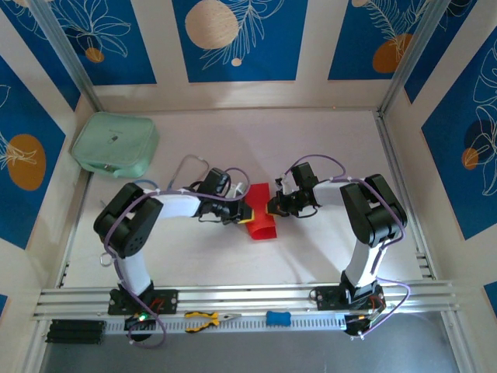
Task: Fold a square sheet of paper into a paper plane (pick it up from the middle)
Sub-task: First fold the square sheet of paper in half at the center of the table.
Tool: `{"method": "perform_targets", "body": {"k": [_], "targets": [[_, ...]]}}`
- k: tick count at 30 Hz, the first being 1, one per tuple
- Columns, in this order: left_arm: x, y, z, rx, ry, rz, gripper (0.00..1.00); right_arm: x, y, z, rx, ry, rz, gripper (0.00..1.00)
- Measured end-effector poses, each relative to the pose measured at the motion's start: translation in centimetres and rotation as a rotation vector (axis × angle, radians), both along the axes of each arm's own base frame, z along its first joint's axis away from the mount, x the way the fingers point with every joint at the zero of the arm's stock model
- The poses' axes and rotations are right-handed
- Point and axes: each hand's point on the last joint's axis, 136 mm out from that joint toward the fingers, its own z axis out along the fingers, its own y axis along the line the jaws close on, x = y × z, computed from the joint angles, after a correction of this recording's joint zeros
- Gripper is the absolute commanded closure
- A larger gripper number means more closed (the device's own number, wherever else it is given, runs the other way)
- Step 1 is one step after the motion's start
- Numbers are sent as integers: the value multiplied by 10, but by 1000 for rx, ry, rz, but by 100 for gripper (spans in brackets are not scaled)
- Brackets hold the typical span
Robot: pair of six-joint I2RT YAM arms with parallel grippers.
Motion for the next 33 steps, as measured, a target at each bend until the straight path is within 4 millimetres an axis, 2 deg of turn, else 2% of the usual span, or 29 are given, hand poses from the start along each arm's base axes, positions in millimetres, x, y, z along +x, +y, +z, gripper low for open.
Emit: {"method": "perform_targets", "body": {"k": [3,8,12,19,22,28,33], "targets": [[-4,3,-7,12,21,4,100,0,0,0,0,0,0,100],[-17,13,-32,58,67,-5,100,0,0,0,-3,0,1,100],[-17,15,-33,66,31,-21,100,0,0,0,-5,2,0,100],[-23,23,-31,90,16,-13,100,0,0,0,-8,2,1,100],[-24,24,-23,86,33,8,100,0,0,0,-8,2,0,100],[-18,14,-3,51,31,33,100,0,0,0,-8,3,0,100],[-21,2,-2,48,39,11,100,0,0,0,-9,3,0,100]]}}
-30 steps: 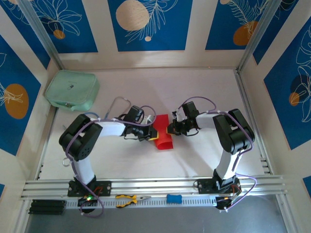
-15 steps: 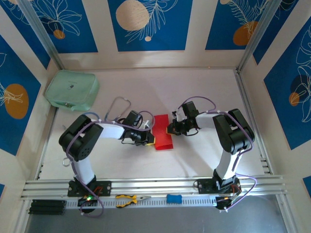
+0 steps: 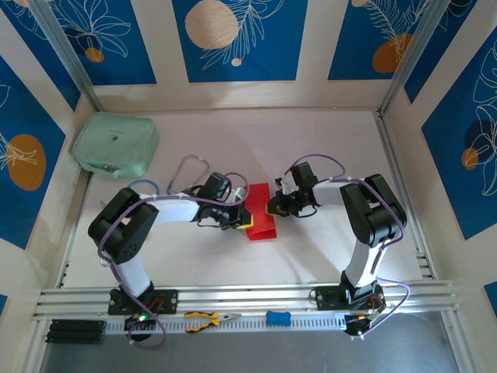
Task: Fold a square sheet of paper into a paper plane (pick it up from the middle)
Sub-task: First fold the square sheet of paper in half at the center of the table.
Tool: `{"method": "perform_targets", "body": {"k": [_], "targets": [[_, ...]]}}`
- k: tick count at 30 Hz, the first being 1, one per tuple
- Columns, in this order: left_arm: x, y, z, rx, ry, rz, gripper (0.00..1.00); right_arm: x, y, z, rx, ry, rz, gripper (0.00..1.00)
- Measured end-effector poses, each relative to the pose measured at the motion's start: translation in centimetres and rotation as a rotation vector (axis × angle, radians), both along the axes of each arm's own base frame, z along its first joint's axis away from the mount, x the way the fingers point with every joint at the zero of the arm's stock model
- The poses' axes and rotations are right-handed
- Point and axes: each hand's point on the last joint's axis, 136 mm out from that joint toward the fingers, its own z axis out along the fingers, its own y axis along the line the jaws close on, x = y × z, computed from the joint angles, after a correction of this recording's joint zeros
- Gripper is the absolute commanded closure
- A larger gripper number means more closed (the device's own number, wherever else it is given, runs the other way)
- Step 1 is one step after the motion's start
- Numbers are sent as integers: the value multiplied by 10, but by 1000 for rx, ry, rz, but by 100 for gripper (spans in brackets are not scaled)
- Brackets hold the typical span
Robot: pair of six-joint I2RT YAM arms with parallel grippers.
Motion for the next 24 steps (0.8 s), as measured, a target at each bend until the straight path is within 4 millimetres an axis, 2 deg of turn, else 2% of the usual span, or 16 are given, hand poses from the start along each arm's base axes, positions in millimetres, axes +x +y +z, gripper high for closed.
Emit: {"method": "perform_targets", "body": {"k": [3,9,18,24], "targets": [[-6,-2,-11,22,27,-11,100,0,0,0,0,0,1,100],[-18,9,-32,87,70,-33,100,0,0,0,-2,1,0,100],[-25,17,-30,98,40,-48,100,1,0,0,-5,-2,1,100],[-29,20,-20,114,59,-48,100,1,0,0,-5,-2,0,100]]}}
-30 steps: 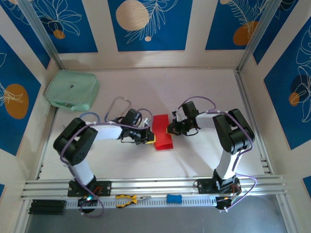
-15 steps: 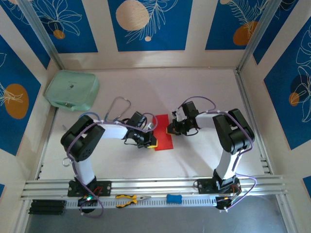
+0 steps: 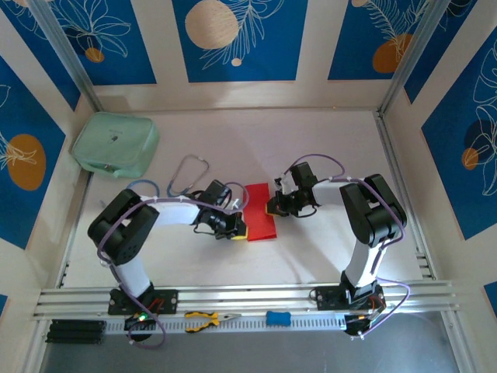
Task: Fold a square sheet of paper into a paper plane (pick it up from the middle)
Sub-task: First fold the square sheet of paper in half at the center of the table.
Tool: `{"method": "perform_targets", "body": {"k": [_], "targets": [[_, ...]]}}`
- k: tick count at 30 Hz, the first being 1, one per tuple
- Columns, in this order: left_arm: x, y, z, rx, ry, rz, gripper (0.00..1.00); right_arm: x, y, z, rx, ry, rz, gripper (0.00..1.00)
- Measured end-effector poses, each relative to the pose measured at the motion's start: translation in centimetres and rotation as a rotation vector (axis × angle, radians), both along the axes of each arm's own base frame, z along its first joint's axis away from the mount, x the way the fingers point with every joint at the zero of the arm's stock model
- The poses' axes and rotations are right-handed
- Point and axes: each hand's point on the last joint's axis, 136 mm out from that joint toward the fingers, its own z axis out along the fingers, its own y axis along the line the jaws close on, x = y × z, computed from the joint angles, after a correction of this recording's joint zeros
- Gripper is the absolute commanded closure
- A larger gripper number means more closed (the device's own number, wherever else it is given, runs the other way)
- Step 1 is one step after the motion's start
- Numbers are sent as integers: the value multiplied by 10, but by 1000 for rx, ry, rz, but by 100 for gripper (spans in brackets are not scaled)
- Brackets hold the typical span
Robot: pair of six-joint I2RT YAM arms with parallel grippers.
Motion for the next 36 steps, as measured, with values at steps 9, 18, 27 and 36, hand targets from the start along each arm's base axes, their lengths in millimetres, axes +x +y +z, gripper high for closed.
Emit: {"method": "perform_targets", "body": {"k": [9,18,27,36], "targets": [[20,-22,23,-83,-38,12,100,0,0,0,0,0,0,100],[4,-15,-7,-42,30,-28,100,0,0,0,-1,1,0,100],[-3,-9,-12,-12,-31,-119,100,0,0,0,-1,1,0,100],[-11,-4,-12,61,-80,-165,100,0,0,0,-2,1,-1,100]]}}
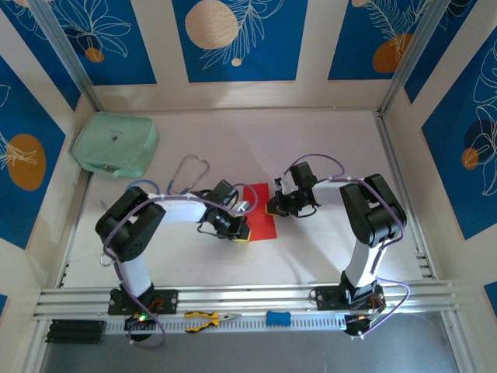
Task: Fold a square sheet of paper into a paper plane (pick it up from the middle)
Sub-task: First fold the square sheet of paper in half at the center of the table.
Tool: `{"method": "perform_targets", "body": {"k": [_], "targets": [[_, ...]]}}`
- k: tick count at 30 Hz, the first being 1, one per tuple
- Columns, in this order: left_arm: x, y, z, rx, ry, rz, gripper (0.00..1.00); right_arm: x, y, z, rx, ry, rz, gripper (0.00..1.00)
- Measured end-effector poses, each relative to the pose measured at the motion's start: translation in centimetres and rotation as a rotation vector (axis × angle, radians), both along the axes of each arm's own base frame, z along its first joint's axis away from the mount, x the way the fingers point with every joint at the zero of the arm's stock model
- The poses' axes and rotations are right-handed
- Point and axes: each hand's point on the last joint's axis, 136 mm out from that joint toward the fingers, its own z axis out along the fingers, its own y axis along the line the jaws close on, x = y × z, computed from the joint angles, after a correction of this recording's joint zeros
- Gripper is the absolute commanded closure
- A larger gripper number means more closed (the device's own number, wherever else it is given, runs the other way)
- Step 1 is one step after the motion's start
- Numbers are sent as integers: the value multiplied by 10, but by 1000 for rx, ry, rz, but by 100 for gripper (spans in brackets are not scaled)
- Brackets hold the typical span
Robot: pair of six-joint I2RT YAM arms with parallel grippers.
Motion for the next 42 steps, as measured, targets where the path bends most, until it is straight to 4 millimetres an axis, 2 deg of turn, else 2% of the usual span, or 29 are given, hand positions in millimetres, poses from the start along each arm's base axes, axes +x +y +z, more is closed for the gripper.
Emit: {"method": "perform_targets", "body": {"k": [11,13,16,19,23,25,29,37,42], "targets": [[-8,6,2,60,-42,-27,100,0,0,0,0,0,0,100],[-9,9,6,74,-60,-28,100,0,0,0,0,0,0,100],[-3,10,22,61,-118,-22,100,0,0,0,0,0,0,100],[13,6,42,20,-166,6,100,0,0,0,0,0,0,100],[58,0,62,-70,-194,104,100,0,0,0,0,0,0,100],[85,0,64,-116,-189,167,100,0,0,0,0,0,0,100],[117,0,53,-158,-160,229,100,0,0,0,0,0,0,100],[127,-11,37,-189,-115,211,100,0,0,0,0,0,0,100],[128,-15,38,-218,-105,206,100,0,0,0,0,0,0,100]]}}
